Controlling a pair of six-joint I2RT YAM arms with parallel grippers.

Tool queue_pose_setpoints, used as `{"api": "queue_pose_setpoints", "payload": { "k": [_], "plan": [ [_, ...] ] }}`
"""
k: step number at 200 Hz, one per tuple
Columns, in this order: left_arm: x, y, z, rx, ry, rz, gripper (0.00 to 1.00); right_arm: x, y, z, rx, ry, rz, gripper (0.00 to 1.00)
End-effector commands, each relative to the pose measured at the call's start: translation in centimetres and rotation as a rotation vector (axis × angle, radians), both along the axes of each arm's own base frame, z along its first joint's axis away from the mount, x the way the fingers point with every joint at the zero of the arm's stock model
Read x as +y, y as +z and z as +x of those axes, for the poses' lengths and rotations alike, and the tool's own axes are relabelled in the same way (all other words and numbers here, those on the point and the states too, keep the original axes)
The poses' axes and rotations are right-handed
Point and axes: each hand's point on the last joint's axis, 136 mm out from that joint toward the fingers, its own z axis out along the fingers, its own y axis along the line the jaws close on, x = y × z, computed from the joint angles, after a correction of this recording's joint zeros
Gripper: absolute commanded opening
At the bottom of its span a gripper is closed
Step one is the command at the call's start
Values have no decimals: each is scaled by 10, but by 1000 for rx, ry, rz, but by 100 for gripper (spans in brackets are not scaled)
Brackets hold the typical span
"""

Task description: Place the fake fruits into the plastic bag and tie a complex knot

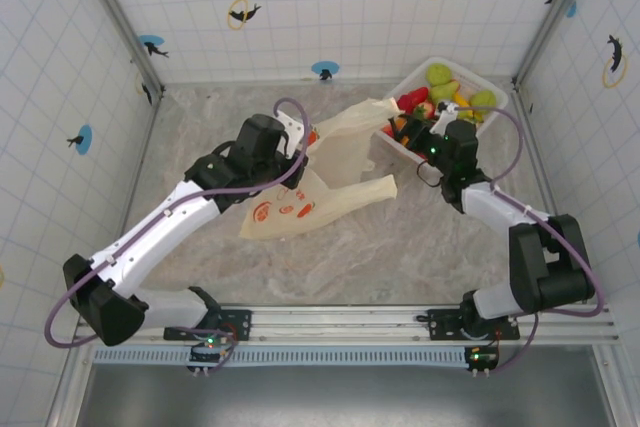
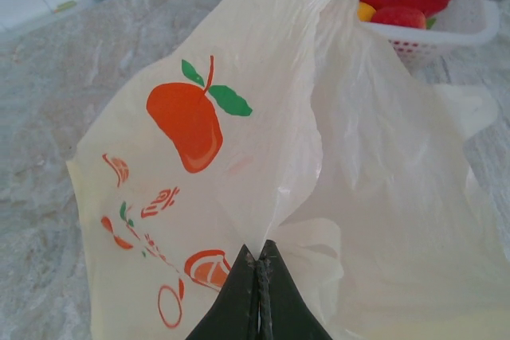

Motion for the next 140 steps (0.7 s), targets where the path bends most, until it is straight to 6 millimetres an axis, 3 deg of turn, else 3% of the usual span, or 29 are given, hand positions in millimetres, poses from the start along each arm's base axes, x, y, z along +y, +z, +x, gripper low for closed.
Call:
{"api": "queue_pose_setpoints", "payload": {
  "k": [1,35,56,100,140],
  "plan": [
    [9,18,26,-23,175,-52,0,18,-3,-33,-15,114,0,96],
    [9,23,44,-6,259,-66,0,34,-9,-78,-36,183,-27,100],
    [-2,22,46,22,240,-98,0,50,-11,-93,-26,185,2,100],
    [-9,23,48,50,246,-138,0,73,-28,-85,76,71,138,100],
    [-5,27,51,55,279,-129,0,85,-55,-86,172,40,113,99]
  ]
}}
